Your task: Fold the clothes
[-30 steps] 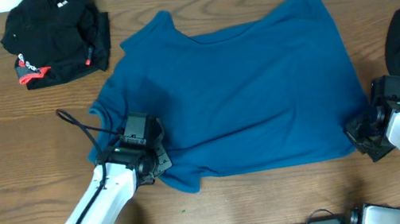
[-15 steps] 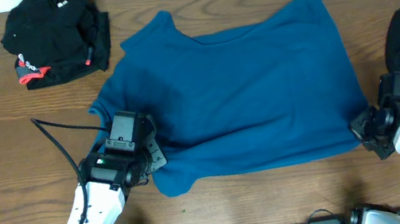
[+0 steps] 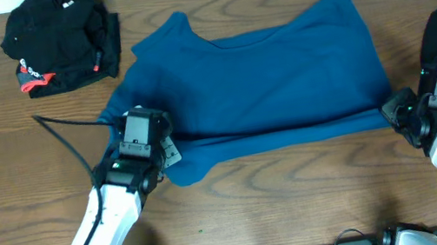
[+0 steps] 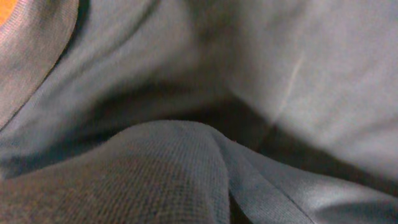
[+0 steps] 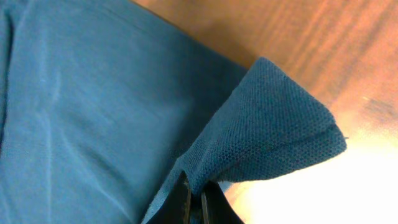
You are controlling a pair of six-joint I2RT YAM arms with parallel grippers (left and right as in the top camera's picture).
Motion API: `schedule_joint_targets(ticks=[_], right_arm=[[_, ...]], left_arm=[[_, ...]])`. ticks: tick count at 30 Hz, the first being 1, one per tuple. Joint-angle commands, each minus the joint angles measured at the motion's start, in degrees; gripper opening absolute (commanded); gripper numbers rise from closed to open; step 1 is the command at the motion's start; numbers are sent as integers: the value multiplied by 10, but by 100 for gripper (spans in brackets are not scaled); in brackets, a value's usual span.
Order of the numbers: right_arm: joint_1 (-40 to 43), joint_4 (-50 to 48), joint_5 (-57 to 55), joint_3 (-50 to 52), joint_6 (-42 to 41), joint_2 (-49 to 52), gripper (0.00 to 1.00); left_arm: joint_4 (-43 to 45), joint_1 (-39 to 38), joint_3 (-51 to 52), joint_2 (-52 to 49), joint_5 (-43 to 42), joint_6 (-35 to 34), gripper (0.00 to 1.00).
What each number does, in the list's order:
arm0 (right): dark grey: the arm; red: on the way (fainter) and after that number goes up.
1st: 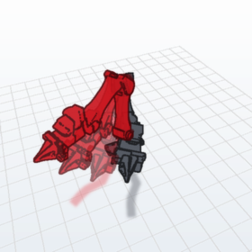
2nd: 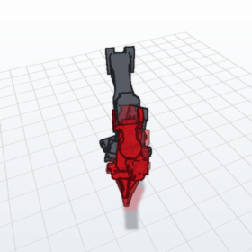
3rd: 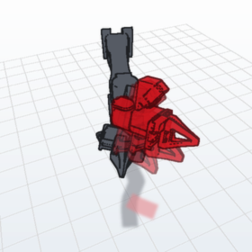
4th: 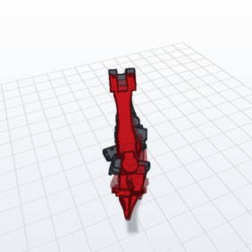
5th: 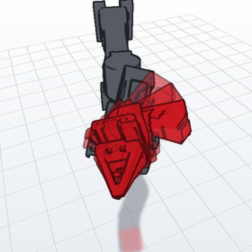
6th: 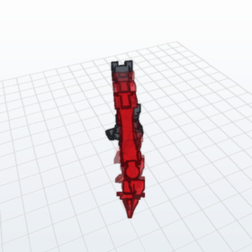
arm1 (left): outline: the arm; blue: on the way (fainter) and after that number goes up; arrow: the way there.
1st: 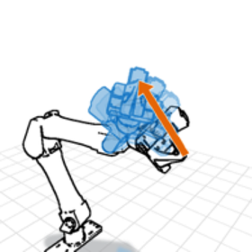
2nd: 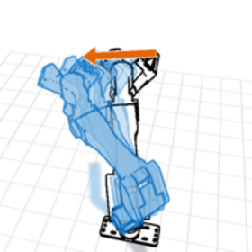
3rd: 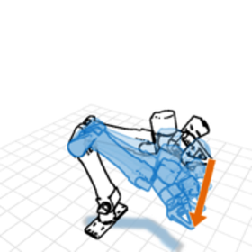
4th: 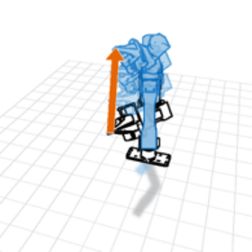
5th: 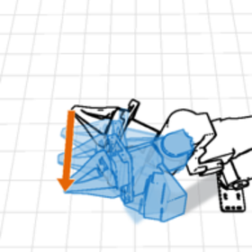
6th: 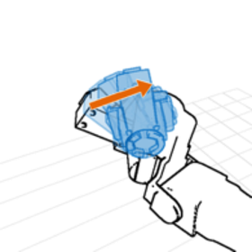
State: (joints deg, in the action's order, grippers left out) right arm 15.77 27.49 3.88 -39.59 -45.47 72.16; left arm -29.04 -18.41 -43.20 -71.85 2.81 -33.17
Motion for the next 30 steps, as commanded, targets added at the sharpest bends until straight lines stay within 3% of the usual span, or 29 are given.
schedule_joint_targets(ticks=[1, 13, 17, 18, 20, 21, 26, 30], right_arm=[[-19, -31, 1, -10, -8, 24, 4], [-105, -275, -7, -10, -7, 138, 3], [-129, -295, -42, -10, -6, 183, 14], [-132, -295, -57, -10, -2, 192, 18], [-132, -295, -73, -10, 20, 201, 39], [-131, -294, -77, -10, 38, 202, 45], [-131, -286, -58, -18, 110, 170, 63], [-137, -274, 26, -28, 164, 105, 76]], left_arm=[[21, 4, -11, -35, 36, 2, 6], [120, 4, -11, -104, 72, 30, 8], [128, 4, -11, -105, 74, 47, 24], [129, 4, -11, -105, 74, 55, 33], [128, 4, -11, -105, 89, 70, 60], [126, 4, -11, -105, 101, 73, 67], [104, 3, -11, -92, 111, 83, 80], [64, 3, -13, -43, 112, 83, 88]])
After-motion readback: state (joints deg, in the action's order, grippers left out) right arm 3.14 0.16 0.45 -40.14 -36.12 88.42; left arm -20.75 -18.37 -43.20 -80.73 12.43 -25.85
